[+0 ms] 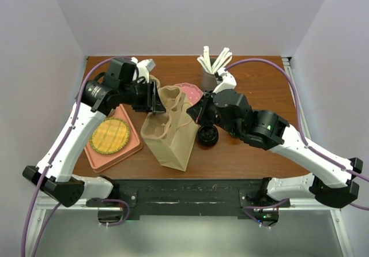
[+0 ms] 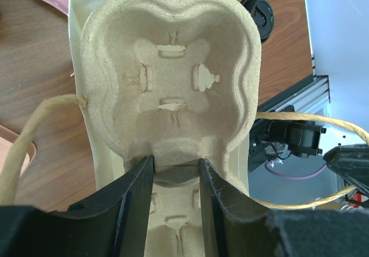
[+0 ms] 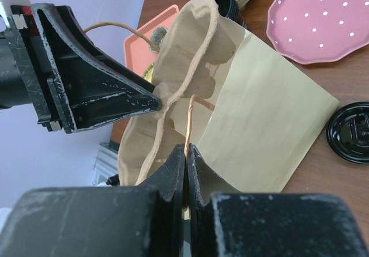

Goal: Pack the takeout coffee

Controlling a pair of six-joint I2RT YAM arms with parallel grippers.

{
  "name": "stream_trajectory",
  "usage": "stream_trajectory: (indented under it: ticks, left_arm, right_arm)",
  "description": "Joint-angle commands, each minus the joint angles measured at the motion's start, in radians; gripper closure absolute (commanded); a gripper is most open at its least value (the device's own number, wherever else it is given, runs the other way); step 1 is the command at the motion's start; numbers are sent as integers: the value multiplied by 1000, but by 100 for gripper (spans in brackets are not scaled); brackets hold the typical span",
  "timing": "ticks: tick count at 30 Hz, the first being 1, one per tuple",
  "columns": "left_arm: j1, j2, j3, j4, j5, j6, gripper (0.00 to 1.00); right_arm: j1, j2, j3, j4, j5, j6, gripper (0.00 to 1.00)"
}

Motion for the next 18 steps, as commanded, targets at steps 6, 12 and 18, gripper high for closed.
stream_trajectory:
  ticks: [6,12,18]
  left_arm:
    - [-22,63,96,-81,-42,43,100]
    - [-27,70,108,-107,-93,46,100]
    - [-27,103,151,-133,-120,63,100]
  right_arm:
    - [1,7,3,62,16,6,100]
    - [0,-4,6,56,38,3,100]
    - [1,-11,-6,67,38,-5,100]
